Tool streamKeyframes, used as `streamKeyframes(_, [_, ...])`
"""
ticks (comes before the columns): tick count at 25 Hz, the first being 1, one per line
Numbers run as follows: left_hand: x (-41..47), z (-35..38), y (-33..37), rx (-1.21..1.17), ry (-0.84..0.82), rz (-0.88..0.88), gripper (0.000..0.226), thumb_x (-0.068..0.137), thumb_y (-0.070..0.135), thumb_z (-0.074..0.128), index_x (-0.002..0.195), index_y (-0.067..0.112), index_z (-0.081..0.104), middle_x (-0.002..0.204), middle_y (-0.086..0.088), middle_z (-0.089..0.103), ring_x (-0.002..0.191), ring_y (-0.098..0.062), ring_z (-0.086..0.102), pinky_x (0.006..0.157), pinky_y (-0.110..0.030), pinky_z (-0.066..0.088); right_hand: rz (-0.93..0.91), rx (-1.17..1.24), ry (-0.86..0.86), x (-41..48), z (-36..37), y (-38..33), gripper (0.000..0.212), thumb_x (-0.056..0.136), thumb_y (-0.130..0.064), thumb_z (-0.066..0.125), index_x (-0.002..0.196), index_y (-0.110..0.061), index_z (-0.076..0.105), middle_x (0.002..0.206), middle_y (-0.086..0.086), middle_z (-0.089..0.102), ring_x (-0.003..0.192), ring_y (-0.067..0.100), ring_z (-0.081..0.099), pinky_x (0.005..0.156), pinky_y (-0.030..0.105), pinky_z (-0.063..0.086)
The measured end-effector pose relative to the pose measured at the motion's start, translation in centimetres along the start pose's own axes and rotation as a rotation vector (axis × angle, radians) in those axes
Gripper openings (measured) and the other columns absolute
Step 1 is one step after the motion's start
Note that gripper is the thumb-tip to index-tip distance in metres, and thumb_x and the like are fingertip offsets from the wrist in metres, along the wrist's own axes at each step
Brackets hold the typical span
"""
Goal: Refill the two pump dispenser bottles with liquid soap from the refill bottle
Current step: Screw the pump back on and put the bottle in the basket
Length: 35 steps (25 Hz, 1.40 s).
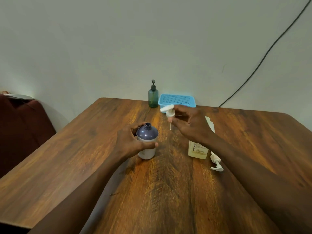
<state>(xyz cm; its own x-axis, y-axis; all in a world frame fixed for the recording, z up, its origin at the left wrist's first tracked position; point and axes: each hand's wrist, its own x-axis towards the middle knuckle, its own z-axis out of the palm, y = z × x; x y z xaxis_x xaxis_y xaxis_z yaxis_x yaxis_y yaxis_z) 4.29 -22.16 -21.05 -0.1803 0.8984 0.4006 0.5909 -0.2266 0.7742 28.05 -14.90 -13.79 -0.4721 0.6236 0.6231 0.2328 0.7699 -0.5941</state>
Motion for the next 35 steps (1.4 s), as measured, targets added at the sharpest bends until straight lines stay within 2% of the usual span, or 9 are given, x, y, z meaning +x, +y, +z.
streamKeyframes(2, [0.2,0.2,0.2,0.012,-0.012,0.0,0.086,0.055,0.054,0.095,0.131,0.027,0.065,0.117,0.013,0.071,0.104,-0.001,0.066,0.086,-0.027,0.058,0.02,0.121,0.068,0.9,-0.3,-1.0,0.034,0.092,-0.011,0.073,0.125,-0.016,0.067,0.118,-0.01,0.07,0.111,0.005,0.068,0.093,0.037,0.059])
streamKeyframes(7, [0.6,1.1,0.8,0.04,-0.047,0.028,0.078,0.056,0.054,0.095,0.125,0.029,0.068,0.111,0.017,0.072,0.1,0.001,0.066,0.083,-0.024,0.058,0.046,0.398,0.115,2.0,-0.9,-2.5,0.036,0.096,-0.002,0.066,0.131,-0.003,0.061,0.123,0.012,0.071,0.117,0.023,0.068,0.101,0.041,0.055])
streamKeyframes(11, [1.0,1.6,1.5,0.047,-0.057,0.03,0.08,0.055,0.057,0.093,0.126,0.03,0.068,0.112,0.017,0.072,0.101,0.002,0.066,0.081,-0.019,0.055,0.036,0.447,0.155,2.3,-1.4,-3.2,0.036,0.097,0.002,0.062,0.132,-0.002,0.058,0.123,0.015,0.069,0.112,0.025,0.071,0.1,0.04,0.056])
streamKeyframes(15, [1.0,2.0,1.8,0.053,-0.056,0.031,0.081,0.055,0.058,0.093,0.127,0.032,0.066,0.115,0.018,0.07,0.103,0.001,0.065,0.085,-0.022,0.056,0.052,0.471,0.159,2.6,-1.7,-3.2,0.036,0.097,0.004,0.061,0.133,0.001,0.057,0.123,0.017,0.069,0.11,0.025,0.071,0.097,0.036,0.057])
streamKeyframes(21, [0.9,2.5,4.1,-0.025,0.006,0.069,0.082,0.055,0.051,0.096,0.129,0.028,0.067,0.115,0.015,0.073,0.101,0.001,0.068,0.082,-0.022,0.059,0.094,0.412,0.06,2.0,-0.8,-2.2,0.038,0.091,-0.001,0.071,0.129,-0.001,0.064,0.122,0.011,0.072,0.114,0.023,0.07,0.098,0.051,0.056])
streamKeyframes(26, [1.4,2.2,6.3,-0.114,0.03,0.103,0.076,0.055,0.038,0.1,0.124,0.029,0.069,0.111,0.015,0.074,0.097,0.002,0.071,0.082,-0.021,0.06,0.12,0.381,0.018,1.9,-0.7,-2.3,0.038,0.09,0.002,0.071,0.128,0.003,0.065,0.119,0.008,0.073,0.111,0.014,0.071,0.092,0.028,0.058])
streamKeyframes(30, [1.8,1.8,7.3,-0.155,0.034,0.131,0.071,0.058,0.029,0.1,0.123,0.026,0.072,0.11,0.011,0.076,0.097,-0.001,0.073,0.081,-0.022,0.061,0.162,0.366,-0.096,1.7,-1.0,-2.4,0.035,0.092,-0.003,0.071,0.127,-0.005,0.067,0.117,0.004,0.074,0.11,0.013,0.071,0.093,0.029,0.058])
streamKeyframes(33, [1.9,1.8,8.0,-0.14,0.053,0.149,0.07,0.059,0.029,0.099,0.121,0.035,0.068,0.106,0.018,0.074,0.093,0.005,0.071,0.077,-0.014,0.057,0.193,0.295,-0.013,1.4,-0.9,-2.7,0.036,0.084,-0.011,0.082,0.119,-0.01,0.071,0.108,-0.002,0.076,0.1,0.007,0.073,0.088,0.029,0.06])
streamKeyframes(35, [1.7,2.1,8.4,-0.111,0.058,0.162,0.067,0.059,0.031,0.098,0.117,0.041,0.065,0.099,0.026,0.071,0.089,0.01,0.07,0.073,-0.009,0.054,0.235,0.191,0.081,1.6,-0.9,-3.0,0.039,0.07,-0.025,0.093,0.103,-0.013,0.076,0.096,-0.005,0.078,0.086,0.002,0.074,0.079,0.023,0.062])
